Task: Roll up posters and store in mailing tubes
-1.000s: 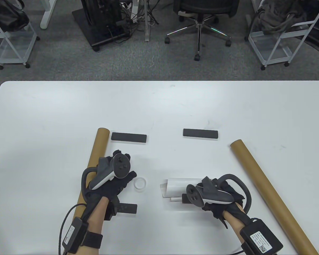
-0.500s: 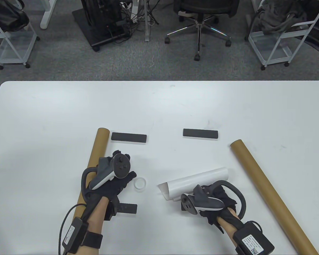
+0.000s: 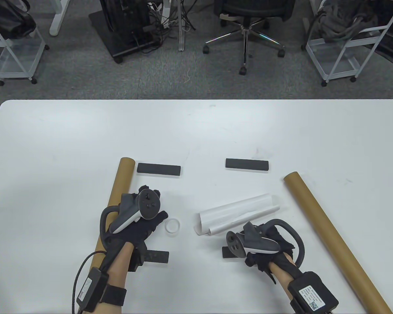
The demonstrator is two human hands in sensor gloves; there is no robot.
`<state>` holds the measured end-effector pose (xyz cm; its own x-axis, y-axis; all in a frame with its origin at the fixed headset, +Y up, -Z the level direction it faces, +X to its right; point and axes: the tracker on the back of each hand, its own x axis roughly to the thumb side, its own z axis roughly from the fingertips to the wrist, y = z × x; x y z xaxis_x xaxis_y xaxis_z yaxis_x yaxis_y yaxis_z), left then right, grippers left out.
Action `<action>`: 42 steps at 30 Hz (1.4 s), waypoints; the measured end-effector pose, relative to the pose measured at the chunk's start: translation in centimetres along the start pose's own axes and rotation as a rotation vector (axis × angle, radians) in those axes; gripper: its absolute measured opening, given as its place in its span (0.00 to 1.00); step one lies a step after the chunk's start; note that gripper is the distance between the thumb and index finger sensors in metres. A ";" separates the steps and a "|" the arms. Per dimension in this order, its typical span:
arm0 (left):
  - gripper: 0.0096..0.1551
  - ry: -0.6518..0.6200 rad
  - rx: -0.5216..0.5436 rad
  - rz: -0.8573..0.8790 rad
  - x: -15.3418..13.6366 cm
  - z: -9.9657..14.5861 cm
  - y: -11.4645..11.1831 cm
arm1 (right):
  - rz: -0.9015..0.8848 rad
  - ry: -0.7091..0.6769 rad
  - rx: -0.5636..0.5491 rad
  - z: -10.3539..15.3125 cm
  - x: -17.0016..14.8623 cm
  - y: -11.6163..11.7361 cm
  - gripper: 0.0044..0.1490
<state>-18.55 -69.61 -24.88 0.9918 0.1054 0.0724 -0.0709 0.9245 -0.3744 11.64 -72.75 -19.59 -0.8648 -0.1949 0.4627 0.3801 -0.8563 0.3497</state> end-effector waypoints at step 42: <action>0.44 0.006 -0.018 0.010 -0.1 0.0 -0.1 | -0.102 0.149 -0.198 -3.4 -5.1 0.9 0.32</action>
<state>-18.62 -69.74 -24.88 0.9916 0.1126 0.0630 -0.0793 0.9168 -0.3915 15.26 -74.14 -24.45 -0.9399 -0.1582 0.3027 0.2291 -0.9492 0.2155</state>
